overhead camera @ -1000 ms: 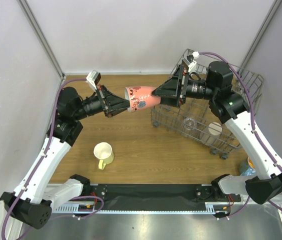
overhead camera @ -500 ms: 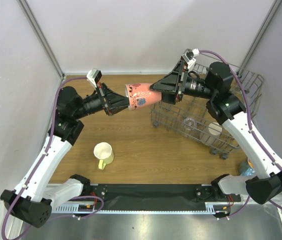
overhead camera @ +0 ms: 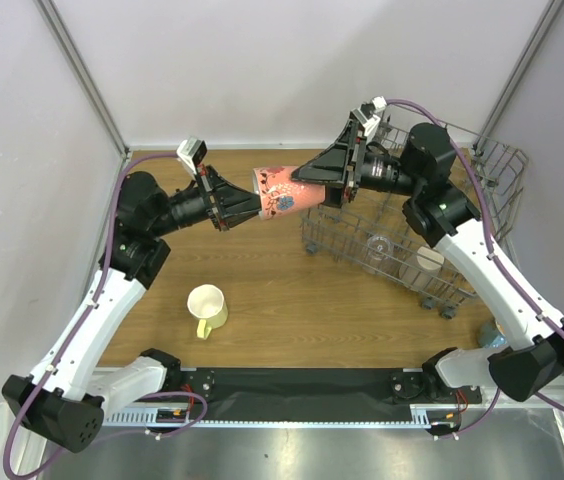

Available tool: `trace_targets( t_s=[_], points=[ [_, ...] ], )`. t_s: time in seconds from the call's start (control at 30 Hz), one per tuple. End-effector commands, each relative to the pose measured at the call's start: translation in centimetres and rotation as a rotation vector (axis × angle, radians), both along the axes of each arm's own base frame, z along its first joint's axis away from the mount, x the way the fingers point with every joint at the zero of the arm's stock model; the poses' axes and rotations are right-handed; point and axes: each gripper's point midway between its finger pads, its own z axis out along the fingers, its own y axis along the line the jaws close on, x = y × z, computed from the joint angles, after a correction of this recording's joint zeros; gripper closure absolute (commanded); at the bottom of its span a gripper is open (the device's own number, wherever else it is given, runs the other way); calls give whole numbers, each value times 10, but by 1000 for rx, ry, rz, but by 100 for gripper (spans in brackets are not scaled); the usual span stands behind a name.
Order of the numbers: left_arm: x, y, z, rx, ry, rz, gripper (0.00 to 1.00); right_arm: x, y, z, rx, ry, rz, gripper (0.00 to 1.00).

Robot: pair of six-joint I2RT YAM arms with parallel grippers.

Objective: Load the cups into the dish rack

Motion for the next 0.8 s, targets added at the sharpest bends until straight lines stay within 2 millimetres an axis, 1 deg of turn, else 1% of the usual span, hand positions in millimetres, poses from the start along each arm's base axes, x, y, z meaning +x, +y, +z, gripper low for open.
trace_targets(
  t_s=[0.0, 0.17, 0.27, 0.43, 0.47, 0.6, 0.7, 0.77],
  points=[
    [-17, 1, 32, -65, -25, -42, 100, -8, 1, 15, 14, -44, 32, 10],
    [-17, 0, 33, -65, -27, -48, 100, -10, 5, 13, 13, -46, 53, 13],
    [-17, 0, 31, -63, -22, -48, 100, -13, 8, 15, 23, -61, 71, 13],
    [-16, -1, 26, -61, -9, -48, 100, -20, 12, 13, 19, -66, 106, 11],
    [-16, -1, 26, -65, -12, -49, 100, -21, 12, 16, 30, -94, 110, 10],
    [-17, -1, 25, -68, -5, -53, 100, -23, 12, 14, 28, -104, 113, 10],
    [-17, -1, 25, -67, -4, -53, 100, -25, 13, 15, 34, -109, 126, 13],
    [-18, -2, 23, -65, 2, -59, 100, -25, 13, 16, 36, -113, 123, 22]
  ],
)
